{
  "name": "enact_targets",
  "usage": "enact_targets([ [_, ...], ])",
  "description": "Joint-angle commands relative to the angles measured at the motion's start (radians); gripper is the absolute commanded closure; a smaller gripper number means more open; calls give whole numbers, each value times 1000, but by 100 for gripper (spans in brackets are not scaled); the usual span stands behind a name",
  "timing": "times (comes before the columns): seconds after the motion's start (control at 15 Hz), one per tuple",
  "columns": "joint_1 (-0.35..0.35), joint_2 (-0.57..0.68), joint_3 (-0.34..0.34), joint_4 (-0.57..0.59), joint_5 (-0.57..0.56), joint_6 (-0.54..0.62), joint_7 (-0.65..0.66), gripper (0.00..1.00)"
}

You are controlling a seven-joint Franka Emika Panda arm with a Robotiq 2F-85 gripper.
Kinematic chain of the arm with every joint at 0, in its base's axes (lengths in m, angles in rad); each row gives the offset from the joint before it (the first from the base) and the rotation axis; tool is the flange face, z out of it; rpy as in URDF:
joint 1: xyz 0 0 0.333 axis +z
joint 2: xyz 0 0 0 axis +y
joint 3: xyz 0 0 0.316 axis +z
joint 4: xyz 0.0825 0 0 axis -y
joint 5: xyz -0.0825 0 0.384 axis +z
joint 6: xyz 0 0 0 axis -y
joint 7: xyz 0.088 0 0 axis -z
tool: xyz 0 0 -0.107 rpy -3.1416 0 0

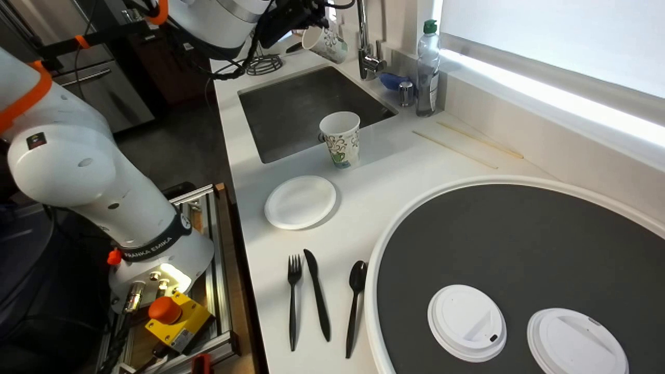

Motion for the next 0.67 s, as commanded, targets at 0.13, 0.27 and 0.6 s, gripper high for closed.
enact_targets([
  [0.13,350,0,-226,-42,137,-221,-310,99],
  [0.27,468,-43,-306,-37,210,-362,-451,99],
  [0.6,350,-136,-191,86,365,-686,-750,99],
])
